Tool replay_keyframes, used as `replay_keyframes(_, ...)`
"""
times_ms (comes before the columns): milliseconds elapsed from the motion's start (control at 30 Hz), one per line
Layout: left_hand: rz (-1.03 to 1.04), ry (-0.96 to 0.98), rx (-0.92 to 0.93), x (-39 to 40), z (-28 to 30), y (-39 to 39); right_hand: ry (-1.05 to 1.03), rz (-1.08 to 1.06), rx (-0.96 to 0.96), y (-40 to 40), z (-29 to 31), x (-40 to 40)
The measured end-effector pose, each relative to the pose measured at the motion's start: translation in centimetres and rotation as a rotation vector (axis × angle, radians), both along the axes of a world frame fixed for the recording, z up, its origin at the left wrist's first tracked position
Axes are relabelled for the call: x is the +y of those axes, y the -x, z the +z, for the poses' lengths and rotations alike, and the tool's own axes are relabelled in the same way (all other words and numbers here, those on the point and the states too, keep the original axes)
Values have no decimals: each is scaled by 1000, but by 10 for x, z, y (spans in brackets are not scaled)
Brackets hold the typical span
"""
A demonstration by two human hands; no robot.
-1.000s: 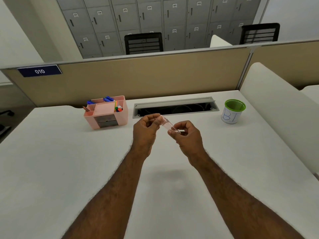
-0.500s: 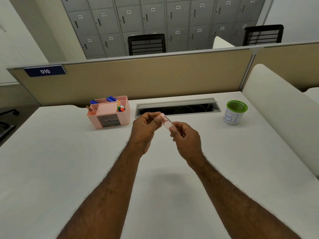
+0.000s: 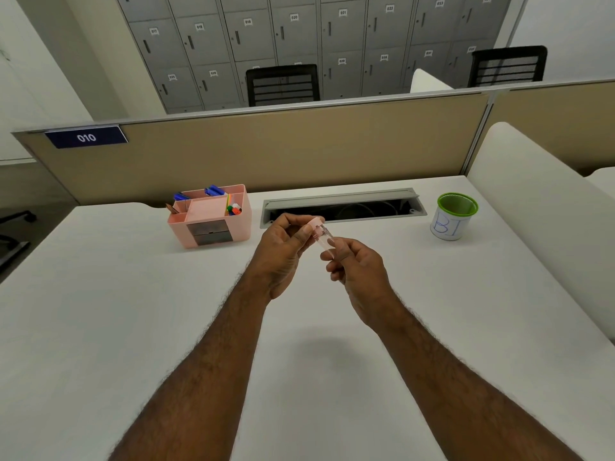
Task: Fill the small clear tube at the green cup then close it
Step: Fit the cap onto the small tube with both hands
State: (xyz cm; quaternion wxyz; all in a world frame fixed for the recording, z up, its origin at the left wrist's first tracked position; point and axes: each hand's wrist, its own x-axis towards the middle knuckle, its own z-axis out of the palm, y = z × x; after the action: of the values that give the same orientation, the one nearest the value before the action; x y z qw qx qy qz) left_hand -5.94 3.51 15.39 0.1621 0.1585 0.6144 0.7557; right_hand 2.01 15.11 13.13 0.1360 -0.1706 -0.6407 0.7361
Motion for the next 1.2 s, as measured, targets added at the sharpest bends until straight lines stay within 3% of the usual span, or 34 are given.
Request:
replay_keyframes(233,-62,-59,-13,-3,0,2,503,118,-31,-4,9,2)
replay_keyframes(400,-95,-48,2,-4,0,2,730,186,-81,-7,10,-1)
replay_keyframes(767,-47,-15,30,-1,-1,-1,294,110,-77,-5,13,-6)
replay_keyframes(1000,-63,-34,31,-3,-3,2,311,97,-83,-5,11,-6)
replay_keyframes(1200,-111,-53,37,-3,-2,3,494,159,-122,-6,13,-4)
